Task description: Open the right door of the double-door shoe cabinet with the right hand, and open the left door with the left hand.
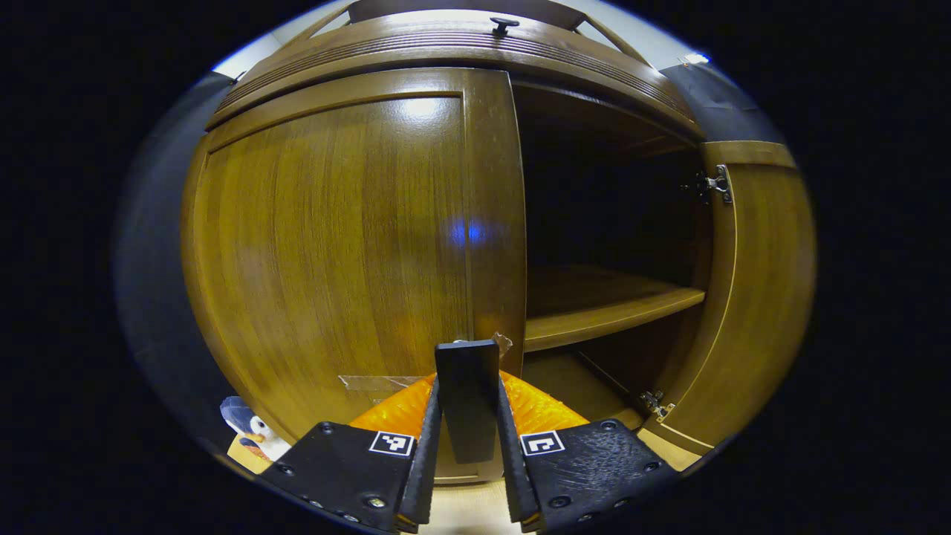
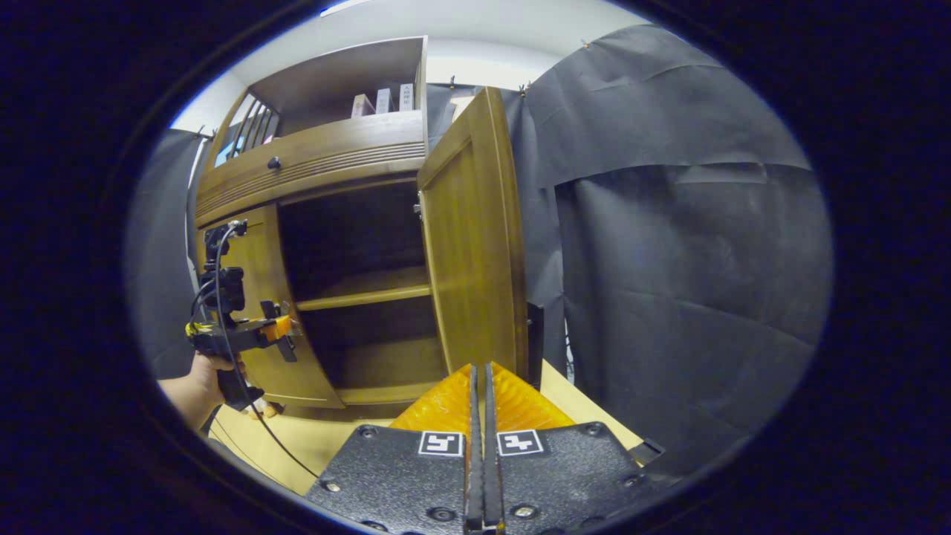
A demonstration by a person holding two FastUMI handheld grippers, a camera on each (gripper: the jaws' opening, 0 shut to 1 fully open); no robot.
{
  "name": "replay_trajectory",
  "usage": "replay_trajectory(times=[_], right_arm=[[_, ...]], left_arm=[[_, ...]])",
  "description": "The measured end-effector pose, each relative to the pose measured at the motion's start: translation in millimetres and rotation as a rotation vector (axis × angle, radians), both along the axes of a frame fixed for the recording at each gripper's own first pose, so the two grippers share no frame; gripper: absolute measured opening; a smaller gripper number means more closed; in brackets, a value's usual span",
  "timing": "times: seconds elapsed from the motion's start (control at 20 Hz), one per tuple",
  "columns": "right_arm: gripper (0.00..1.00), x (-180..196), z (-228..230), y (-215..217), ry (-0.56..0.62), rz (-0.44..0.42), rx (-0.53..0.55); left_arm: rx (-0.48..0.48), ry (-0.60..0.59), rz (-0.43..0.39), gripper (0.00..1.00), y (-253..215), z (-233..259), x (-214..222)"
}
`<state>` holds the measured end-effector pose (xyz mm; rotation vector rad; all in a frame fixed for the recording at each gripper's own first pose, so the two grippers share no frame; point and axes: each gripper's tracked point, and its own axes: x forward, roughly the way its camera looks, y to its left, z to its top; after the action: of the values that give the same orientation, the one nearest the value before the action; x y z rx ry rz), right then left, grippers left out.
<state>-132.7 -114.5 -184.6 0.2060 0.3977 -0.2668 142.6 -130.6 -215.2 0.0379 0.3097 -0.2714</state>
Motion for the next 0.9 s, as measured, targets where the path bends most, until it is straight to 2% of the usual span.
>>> replay_trajectory(times=[0.05,0.1,0.15,0.25,0.3,0.65,0.8,0.9], right_arm=[[0.04,0.5,0.7,0.4,0.000,0.004,0.000],[0.00,1.7,0.2,1.2,0.000,0.010,-0.002],[0.04,2.8,0.5,3.3,0.000,0.014,-0.006],[0.04,8.0,1.0,9.4,0.005,0.031,-0.012],[0.05,9.6,-0.1,12.3,0.007,0.042,-0.012],[0.10,24.0,-2.7,34.2,0.014,0.110,0.005],[0.10,28.2,-7.1,44.9,0.020,0.142,0.031],[0.10,32.3,-6.8,48.5,0.020,0.156,0.042]], left_arm=[[-0.005,-0.002,0.008,0.38,1.4,2.1,-0.9],[-0.006,0.002,0.007,0.31,0.4,0.9,-1.3],[-0.006,0.004,0.007,0.40,0.3,0.4,-0.3],[-0.011,0.009,0.008,0.40,2.1,-1.3,0.6],[-0.012,0.011,0.005,0.25,1.5,1.2,-2.5],[-0.005,0.016,-0.015,0.25,8.4,6.4,-24.6],[0.026,0.015,-0.023,0.25,10.4,6.2,-35.2],[0.010,0.026,-0.032,0.25,13.7,7.9,-43.6]])
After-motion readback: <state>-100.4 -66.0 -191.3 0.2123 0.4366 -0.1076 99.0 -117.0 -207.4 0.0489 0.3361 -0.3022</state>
